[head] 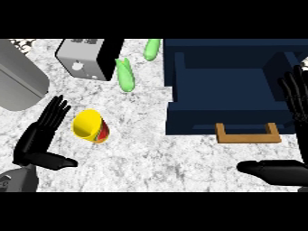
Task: Pick up the cup, place it into the drawer and close the drawer
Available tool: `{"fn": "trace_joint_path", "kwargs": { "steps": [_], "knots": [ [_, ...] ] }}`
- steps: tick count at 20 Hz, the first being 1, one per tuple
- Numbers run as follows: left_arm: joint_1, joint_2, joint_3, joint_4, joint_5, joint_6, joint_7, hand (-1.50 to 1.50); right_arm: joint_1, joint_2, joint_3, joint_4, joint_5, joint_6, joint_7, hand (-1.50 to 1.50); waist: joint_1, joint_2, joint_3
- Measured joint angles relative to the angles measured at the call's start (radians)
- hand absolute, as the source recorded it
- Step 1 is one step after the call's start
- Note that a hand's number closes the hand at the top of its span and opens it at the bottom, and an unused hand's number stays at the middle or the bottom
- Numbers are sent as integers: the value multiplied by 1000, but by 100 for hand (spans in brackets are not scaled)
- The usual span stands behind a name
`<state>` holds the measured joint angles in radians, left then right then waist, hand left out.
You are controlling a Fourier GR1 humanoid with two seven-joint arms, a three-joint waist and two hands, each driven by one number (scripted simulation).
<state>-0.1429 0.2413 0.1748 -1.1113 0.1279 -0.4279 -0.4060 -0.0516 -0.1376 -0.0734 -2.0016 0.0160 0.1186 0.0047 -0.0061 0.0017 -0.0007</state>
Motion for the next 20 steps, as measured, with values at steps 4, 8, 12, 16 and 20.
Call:
{"fn": "trace_joint_path", "kwargs": {
  "steps": [4,8,12,16,20],
  "knots": [
    [-66,5,8,195,-58,6,-130,-150,-14,3,-6,33,8,2,-20,-150,0,0,0],
    [-147,33,29,422,-101,-3,-270,-150,-7,2,-9,27,3,14,-22,-150,-4,1,0],
    [-221,44,39,602,-136,28,-360,-150,-1,17,9,21,15,11,-21,-150,-7,2,-1],
    [-273,45,47,729,-155,60,-430,-150,-19,1,-18,27,-19,30,-13,-150,-13,4,-2],
    [-313,47,51,812,-171,83,-479,-150,-25,5,-9,35,-5,27,-9,-150,-17,6,-2]
  ]
}}
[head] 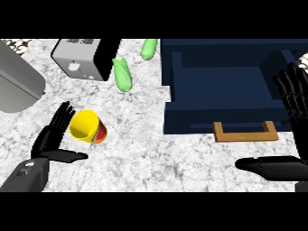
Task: Pick up the cup, place it into the drawer and close the drawer
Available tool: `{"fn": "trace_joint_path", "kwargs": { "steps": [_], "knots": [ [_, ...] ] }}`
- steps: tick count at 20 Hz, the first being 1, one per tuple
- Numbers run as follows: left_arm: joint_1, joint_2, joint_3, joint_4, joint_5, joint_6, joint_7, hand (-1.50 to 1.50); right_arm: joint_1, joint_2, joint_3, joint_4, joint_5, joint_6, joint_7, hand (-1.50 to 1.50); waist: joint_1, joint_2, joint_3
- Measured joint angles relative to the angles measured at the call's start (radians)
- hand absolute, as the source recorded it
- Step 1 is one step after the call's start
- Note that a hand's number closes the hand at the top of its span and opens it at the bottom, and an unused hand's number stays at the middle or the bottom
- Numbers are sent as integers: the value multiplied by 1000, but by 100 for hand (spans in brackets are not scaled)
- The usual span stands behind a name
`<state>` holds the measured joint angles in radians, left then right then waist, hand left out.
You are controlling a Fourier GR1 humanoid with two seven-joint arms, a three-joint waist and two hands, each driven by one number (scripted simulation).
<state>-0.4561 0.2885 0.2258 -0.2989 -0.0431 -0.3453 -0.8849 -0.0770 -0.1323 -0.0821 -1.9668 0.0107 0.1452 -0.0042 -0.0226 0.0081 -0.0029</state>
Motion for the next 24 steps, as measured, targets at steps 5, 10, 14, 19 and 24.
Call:
{"fn": "trace_joint_path", "kwargs": {
  "steps": [5,10,14,19,24],
  "knots": [
    [-26,0,-5,59,-22,18,-42,-150,-13,0,3,8,1,5,-3,-150,-5,3,-1],
    [-45,-6,-6,85,-29,22,-63,-150,-5,-1,0,3,-7,12,-3,-150,-6,3,-1],
    [-61,-12,-6,103,-31,16,-67,-150,-5,9,11,16,0,10,-14,-150,-8,4,-1],
    [-79,-23,2,108,-20,-5,-62,-150,4,5,4,22,-6,19,-28,-150,-12,5,-1],
    [-88,-48,-4,101,-17,-41,-53,-150,-12,18,18,30,12,4,-18,-150,-9,5,-2]
  ]
}}
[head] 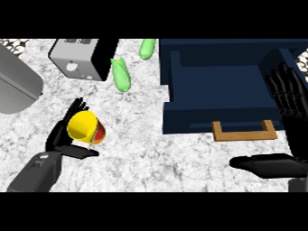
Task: Pick up the cup, place it into the drawer and close the drawer
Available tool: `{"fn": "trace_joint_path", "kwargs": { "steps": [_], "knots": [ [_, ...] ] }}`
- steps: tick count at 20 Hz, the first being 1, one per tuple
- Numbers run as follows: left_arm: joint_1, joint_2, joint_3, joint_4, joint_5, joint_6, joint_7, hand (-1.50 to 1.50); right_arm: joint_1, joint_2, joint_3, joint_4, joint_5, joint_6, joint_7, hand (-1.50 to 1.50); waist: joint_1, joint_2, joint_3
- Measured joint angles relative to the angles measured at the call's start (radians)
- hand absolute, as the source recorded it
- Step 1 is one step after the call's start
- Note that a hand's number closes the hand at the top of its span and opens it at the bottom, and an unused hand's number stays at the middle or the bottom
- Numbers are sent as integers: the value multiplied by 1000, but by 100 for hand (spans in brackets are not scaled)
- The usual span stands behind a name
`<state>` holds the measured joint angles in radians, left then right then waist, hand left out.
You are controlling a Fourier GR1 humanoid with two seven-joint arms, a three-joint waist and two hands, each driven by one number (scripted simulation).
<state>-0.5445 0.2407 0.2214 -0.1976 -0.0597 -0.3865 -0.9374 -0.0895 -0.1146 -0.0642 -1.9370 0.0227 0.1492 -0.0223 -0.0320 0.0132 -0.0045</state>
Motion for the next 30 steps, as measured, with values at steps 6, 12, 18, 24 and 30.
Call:
{"fn": "trace_joint_path", "kwargs": {
  "steps": [6,12,18,24,30],
  "knots": [
    [-1,-16,0,-18,18,-62,17,150,-1,-7,-13,-4,-21,10,8,-150,0,0,0],
    [-19,-52,-8,-36,36,-128,44,150,-8,-8,-16,25,-17,13,-5,-150,2,0,0],
    [-3,-72,27,-61,89,-129,32,150,-8,-21,-25,10,-20,16,21,-150,5,-2,0],
    [63,-34,139,-96,187,-31,-35,150,-4,-30,-39,2,-29,20,23,-150,15,-3,0],
    [49,-40,162,-159,219,8,-53,150,-9,-36,-54,15,-29,20,19,-150,21,-8,2]
  ]
}}
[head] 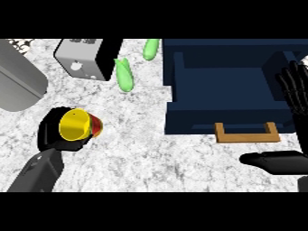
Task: Pick up the cup, place it into the drawer and close the drawer
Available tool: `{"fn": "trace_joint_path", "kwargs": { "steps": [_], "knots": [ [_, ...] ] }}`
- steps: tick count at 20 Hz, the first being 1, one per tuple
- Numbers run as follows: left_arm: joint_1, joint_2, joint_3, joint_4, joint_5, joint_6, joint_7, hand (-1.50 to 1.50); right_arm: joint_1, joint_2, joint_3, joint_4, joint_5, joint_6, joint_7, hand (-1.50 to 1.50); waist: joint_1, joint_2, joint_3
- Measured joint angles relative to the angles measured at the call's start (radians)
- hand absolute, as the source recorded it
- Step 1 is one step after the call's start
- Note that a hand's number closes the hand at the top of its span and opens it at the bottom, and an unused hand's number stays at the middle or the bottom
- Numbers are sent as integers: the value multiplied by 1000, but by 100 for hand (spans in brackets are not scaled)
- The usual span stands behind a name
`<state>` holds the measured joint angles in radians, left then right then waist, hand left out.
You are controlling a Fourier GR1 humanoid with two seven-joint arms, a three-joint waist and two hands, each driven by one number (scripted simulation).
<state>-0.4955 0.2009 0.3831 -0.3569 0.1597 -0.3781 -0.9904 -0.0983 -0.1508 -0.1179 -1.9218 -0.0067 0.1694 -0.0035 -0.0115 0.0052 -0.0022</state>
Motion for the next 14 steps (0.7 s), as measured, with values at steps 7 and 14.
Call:
{"fn": "trace_joint_path", "kwargs": {
  "steps": [7,14],
  "knots": [
    [-30,-42,-53,-141,-5,12,34,150,24,1,-6,-5,-1,4,-10,-150,9,-7,2],
    [-106,-96,-123,-386,0,92,183,150,46,-9,-35,4,-14,13,-28,-150,20,-13,3]
  ]
}}
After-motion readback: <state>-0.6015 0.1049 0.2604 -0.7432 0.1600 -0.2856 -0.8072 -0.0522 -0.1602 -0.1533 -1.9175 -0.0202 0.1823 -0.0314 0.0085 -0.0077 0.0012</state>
